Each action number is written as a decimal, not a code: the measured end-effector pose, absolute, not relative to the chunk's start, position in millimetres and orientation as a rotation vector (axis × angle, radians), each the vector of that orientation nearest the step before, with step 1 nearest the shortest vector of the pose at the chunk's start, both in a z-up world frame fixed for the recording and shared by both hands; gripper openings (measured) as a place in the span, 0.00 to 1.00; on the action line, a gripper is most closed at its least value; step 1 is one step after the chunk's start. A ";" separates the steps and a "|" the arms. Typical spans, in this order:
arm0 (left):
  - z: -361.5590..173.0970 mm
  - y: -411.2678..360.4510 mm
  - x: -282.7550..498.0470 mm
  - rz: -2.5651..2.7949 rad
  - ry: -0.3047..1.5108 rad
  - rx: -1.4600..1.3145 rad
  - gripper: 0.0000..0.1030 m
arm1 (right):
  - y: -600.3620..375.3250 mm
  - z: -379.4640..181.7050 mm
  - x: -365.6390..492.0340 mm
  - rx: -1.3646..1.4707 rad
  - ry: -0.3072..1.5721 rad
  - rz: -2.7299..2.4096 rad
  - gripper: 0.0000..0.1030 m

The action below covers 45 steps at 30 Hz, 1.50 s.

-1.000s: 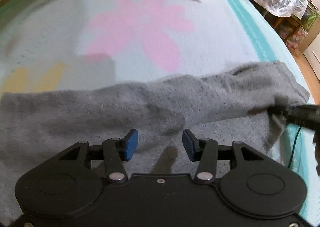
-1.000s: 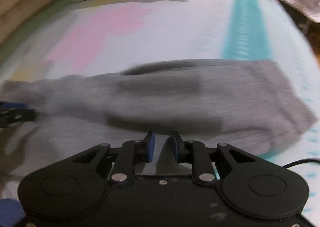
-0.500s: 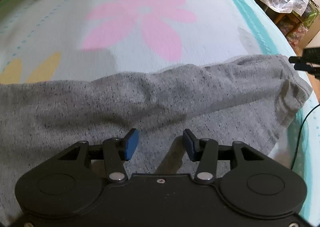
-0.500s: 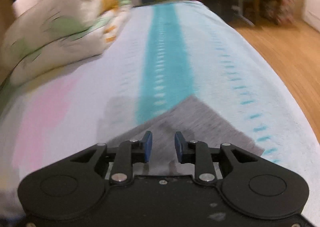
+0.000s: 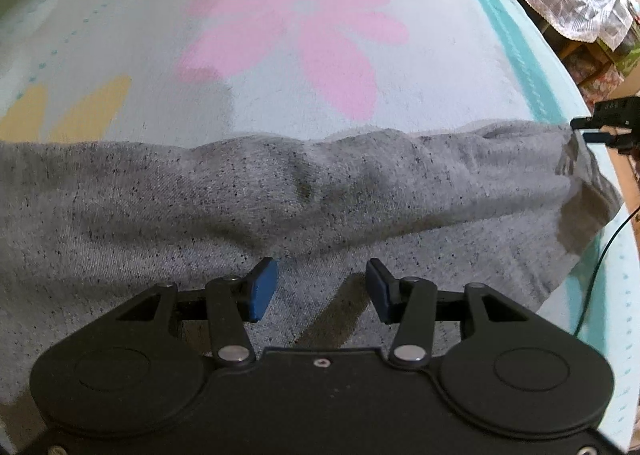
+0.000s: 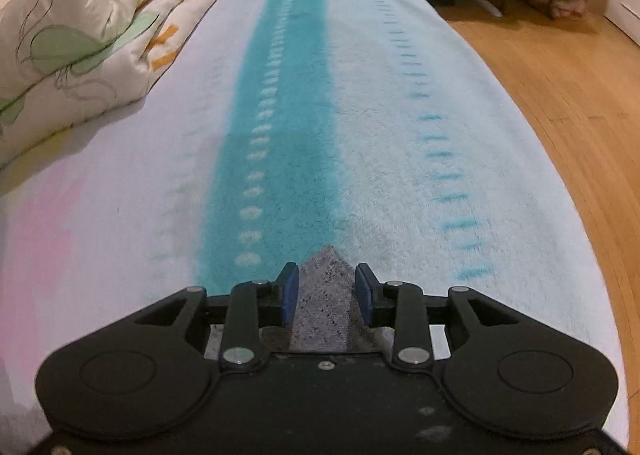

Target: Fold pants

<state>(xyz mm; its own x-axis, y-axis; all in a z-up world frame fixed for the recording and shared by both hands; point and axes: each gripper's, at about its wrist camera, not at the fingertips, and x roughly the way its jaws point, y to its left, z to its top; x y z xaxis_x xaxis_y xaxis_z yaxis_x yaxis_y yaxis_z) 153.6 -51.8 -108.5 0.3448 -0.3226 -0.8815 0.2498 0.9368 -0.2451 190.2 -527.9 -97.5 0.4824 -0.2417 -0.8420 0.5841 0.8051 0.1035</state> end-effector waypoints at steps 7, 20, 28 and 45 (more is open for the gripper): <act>-110.1 -63.5 149.7 -0.363 1.140 -0.013 0.55 | -519.9 -95.7 189.9 0.327 0.958 -0.441 0.04; -111.0 -63.7 150.9 -0.370 1.139 -0.008 0.55 | -495.9 -98.2 203.9 0.216 0.839 -0.597 0.09; -106.7 -65.8 156.6 -0.371 1.161 -0.007 0.55 | -520.3 -59.5 125.9 0.382 0.786 -0.635 0.32; -85.2 -126.4 188.5 -0.387 1.181 -0.069 0.54 | -531.9 -112.8 59.9 0.737 0.740 -0.516 0.43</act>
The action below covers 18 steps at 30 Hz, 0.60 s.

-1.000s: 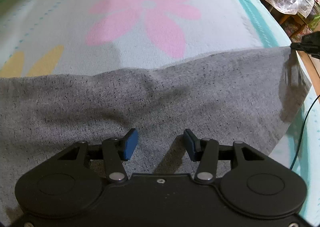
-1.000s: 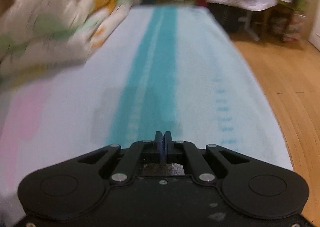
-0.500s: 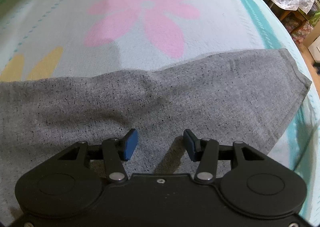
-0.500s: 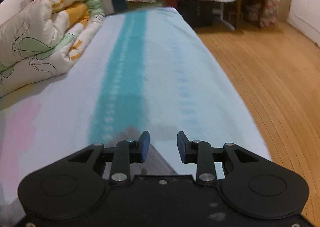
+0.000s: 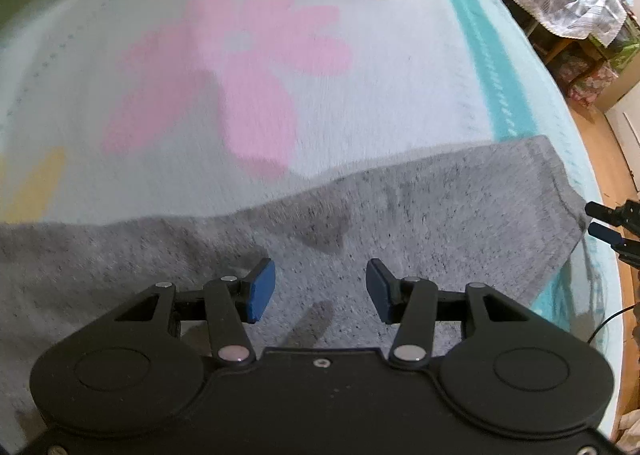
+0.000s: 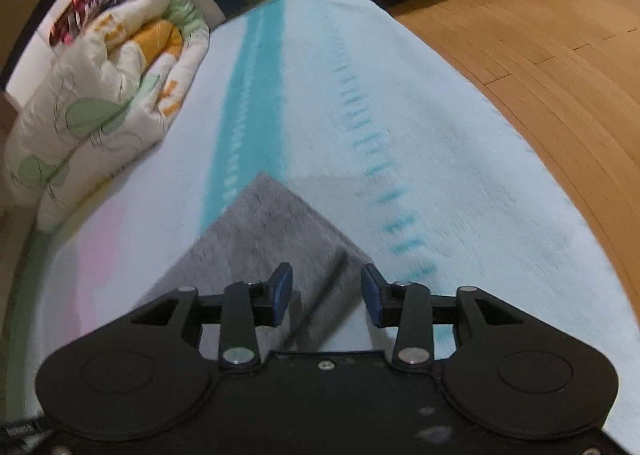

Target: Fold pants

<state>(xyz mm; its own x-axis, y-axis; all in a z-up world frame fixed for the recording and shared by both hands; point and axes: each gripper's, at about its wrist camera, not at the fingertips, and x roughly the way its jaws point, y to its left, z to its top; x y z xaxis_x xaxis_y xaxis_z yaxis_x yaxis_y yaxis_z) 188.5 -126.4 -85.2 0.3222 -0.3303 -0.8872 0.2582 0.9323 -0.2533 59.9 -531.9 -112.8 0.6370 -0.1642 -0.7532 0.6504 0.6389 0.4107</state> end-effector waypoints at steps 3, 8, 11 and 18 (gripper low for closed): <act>-91.7 -127.4 185.4 -0.384 1.194 -0.067 0.54 | -551.0 -123.9 63.1 0.833 0.764 -0.501 0.46; -93.0 -127.7 184.6 -0.380 1.202 -0.062 0.54 | -563.2 -132.3 70.8 0.892 0.710 -0.453 0.47; -88.0 -129.6 189.5 -0.373 1.200 -0.076 0.54 | -561.7 -131.6 82.1 0.886 0.711 -0.398 0.44; -81.9 -156.8 208.5 -0.399 1.182 -0.093 0.55 | -530.3 -103.5 90.3 0.647 0.731 -0.381 0.12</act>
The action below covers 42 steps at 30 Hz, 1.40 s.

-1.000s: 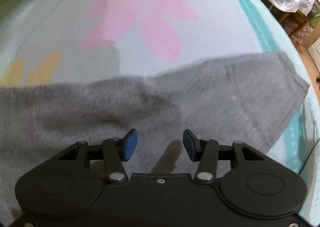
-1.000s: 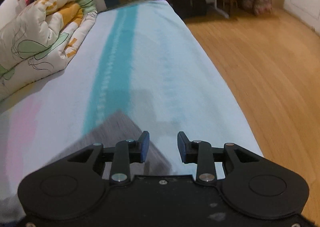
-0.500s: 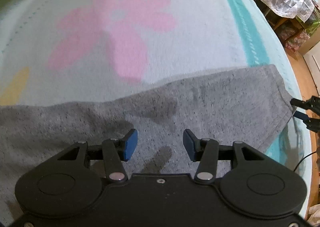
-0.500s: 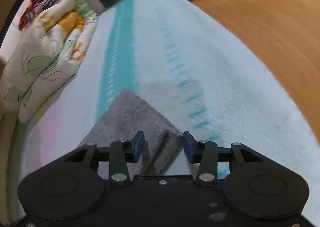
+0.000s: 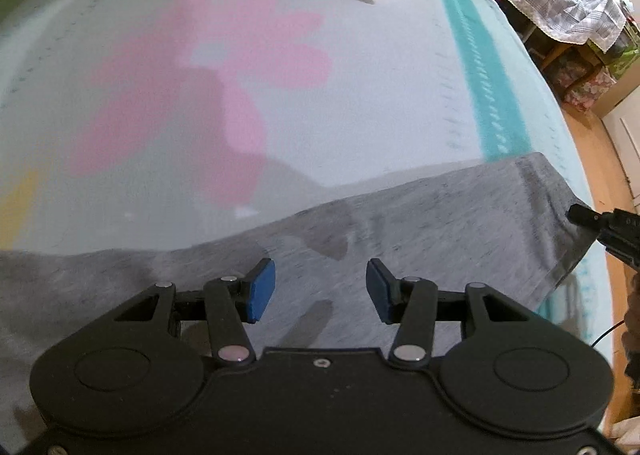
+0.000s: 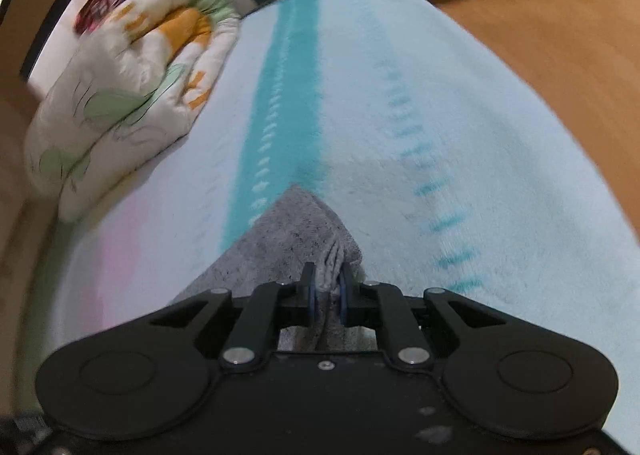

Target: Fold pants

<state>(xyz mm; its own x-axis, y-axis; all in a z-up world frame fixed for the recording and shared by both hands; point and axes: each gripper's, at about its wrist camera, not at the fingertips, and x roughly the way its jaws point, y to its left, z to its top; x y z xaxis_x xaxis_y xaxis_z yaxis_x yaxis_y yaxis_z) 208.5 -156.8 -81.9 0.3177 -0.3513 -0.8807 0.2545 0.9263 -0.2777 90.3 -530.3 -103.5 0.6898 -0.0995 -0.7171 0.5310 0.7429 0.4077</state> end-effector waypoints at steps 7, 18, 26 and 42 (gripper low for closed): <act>-111.0 -183.4 231.6 -0.258 1.147 -0.036 0.55 | -525.9 -77.1 82.1 0.653 0.672 -0.361 0.12; -65.0 -113.9 231.8 -0.265 1.120 -0.180 0.51 | -446.9 -10.8 95.7 0.409 0.646 -0.344 0.12; -45.6 -12.7 206.2 -0.177 1.070 -0.231 0.52 | -292.7 52.4 115.9 0.133 0.601 -0.124 0.12; -53.9 153.3 144.3 0.125 1.027 -0.316 0.52 | 27.1 -89.9 121.5 -0.137 0.844 0.343 0.12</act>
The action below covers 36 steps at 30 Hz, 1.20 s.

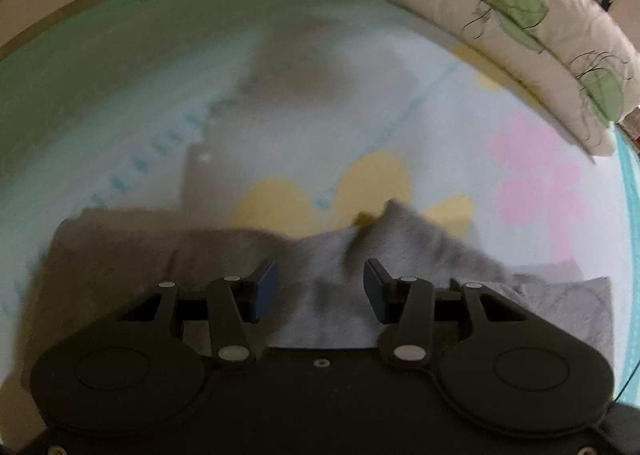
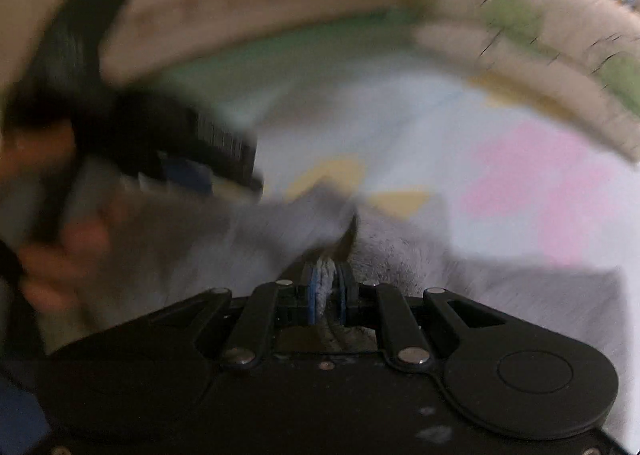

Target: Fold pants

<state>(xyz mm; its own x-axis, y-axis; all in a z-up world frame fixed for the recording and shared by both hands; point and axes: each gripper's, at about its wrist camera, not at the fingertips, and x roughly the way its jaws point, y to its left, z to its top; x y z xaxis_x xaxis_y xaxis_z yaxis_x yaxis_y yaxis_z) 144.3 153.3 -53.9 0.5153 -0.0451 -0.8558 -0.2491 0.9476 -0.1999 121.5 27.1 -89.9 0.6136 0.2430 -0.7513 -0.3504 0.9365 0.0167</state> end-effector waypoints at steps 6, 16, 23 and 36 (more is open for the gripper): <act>-62.6 154.9 139.7 0.093 1.063 -0.318 0.53 | 40.6 -115.9 114.2 -0.216 0.916 0.384 0.19; -51.0 129.0 132.6 -0.035 1.051 -0.297 0.54 | -3.7 -62.1 96.8 -0.038 0.842 0.423 0.33; -62.6 85.5 128.3 -0.149 1.097 -0.244 0.55 | -110.2 -28.5 87.7 0.105 0.806 0.115 0.33; -107.3 39.5 124.9 -0.164 1.166 -0.041 0.57 | -224.9 -67.3 73.2 0.381 0.941 -0.076 0.36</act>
<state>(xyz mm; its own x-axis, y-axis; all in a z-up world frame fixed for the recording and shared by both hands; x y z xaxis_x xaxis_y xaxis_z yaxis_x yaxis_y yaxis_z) 124.9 39.5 -107.3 0.3836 -0.1501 -0.9112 0.1071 0.9873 -0.1175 73.2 -224.9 -67.3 0.5917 0.1012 -0.7998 0.2276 0.9308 0.2861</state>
